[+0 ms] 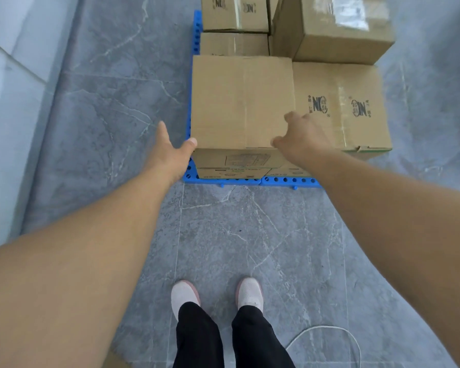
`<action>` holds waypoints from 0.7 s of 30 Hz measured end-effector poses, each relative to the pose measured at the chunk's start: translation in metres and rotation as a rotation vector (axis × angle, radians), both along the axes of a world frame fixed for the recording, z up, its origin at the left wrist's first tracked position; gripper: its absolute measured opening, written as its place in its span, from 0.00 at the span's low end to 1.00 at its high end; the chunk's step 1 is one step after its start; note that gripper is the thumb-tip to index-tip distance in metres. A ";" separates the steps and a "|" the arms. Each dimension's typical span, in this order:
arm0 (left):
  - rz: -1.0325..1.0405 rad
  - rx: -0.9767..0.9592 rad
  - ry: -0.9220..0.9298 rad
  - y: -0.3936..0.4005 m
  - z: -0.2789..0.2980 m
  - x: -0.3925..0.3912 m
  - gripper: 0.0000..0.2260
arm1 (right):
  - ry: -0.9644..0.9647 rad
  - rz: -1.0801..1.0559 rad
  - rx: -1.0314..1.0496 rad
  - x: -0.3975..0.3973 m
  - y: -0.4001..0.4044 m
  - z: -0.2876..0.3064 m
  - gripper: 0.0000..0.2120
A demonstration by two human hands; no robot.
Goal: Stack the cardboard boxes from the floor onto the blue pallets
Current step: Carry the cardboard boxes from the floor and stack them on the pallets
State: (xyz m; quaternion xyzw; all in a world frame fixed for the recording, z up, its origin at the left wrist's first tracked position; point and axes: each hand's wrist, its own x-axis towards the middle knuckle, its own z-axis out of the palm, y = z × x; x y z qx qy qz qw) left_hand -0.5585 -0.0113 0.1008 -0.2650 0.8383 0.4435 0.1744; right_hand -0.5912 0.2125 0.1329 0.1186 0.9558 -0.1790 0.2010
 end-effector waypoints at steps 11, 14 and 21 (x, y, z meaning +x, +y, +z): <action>0.038 0.022 -0.163 -0.062 0.130 0.095 0.36 | -0.204 0.300 0.010 0.076 -0.100 0.122 0.15; 0.096 0.002 -0.140 -0.088 0.162 0.118 0.35 | -0.185 0.374 -0.017 0.092 -0.130 0.153 0.16; 0.271 -0.094 -0.056 -0.146 0.234 0.178 0.31 | -0.046 0.550 -0.019 0.120 -0.212 0.228 0.19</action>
